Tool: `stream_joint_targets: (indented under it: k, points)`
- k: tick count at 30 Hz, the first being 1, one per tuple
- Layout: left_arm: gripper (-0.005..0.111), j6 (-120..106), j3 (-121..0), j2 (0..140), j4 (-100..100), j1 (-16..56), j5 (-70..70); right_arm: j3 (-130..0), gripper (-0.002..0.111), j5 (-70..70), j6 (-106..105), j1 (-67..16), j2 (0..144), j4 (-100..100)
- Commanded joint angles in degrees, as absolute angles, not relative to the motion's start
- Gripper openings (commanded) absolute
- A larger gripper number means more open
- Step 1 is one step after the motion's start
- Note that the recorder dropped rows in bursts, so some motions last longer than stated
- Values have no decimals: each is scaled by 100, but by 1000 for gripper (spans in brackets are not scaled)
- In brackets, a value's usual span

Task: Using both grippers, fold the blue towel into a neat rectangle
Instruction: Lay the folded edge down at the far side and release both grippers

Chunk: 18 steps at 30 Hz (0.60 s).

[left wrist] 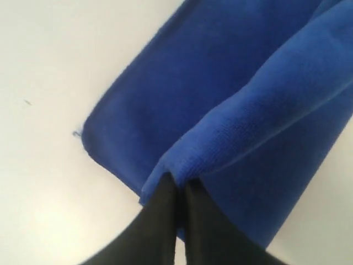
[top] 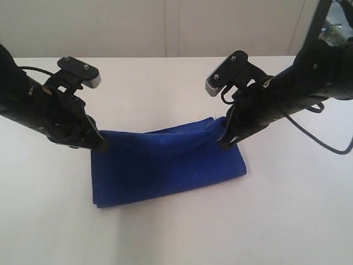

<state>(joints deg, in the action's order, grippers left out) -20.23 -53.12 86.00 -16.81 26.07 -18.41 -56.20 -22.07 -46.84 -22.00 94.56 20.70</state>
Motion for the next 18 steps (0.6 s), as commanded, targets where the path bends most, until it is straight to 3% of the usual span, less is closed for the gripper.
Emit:
stream_joint_targets:
  k: [1,18]
  points:
    - [0,-1941,-5350,8547,-1667,2578,-1571,-5825,0,-1861,-4558,-2222,9710,2076]
    - [0,-1942,-5350,9126,-1585,2471,-720,-6019,0,-930,-4447,-2222,10373,2076]
